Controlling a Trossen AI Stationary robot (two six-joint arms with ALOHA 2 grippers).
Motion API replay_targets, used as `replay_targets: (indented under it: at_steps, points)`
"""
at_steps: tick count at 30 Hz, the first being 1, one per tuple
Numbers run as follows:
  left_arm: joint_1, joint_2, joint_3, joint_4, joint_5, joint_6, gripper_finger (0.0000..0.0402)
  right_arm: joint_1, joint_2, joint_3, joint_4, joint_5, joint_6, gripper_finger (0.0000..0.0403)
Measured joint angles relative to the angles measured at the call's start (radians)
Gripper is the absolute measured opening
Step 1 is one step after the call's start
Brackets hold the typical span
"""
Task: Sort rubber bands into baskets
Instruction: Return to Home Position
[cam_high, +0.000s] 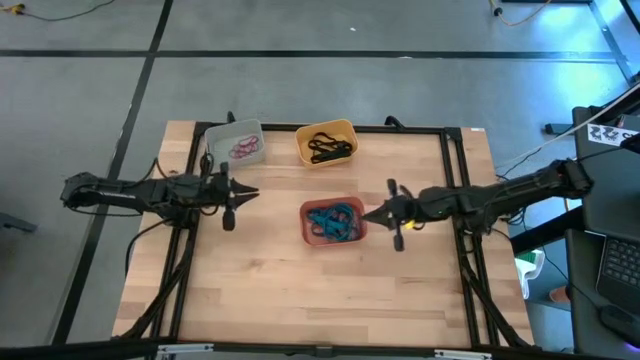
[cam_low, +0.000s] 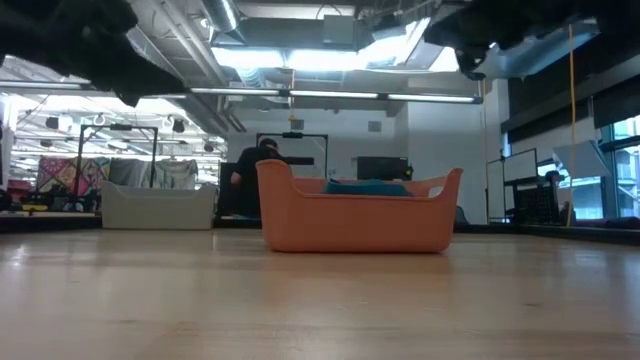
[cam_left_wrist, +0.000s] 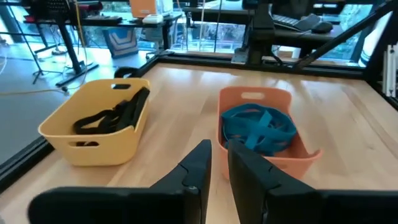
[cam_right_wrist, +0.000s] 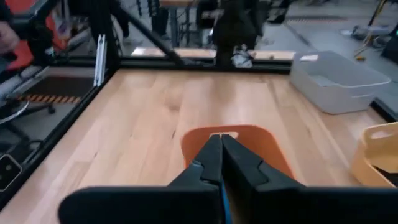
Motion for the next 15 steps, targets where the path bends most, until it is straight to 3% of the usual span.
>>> replay_targets:
  at_steps: [5,15]
  points:
    - [-0.020,-0.074,-0.077,0.044,0.000,-0.006,0.0041,0.000,-0.128,-0.121,0.078,0.069,0.021,0.0002]
    - [-0.025,-0.232,-0.162,0.085,0.000,0.030,0.0024,-0.008,-0.408,-0.313,0.115,0.063,0.024,0.0002]
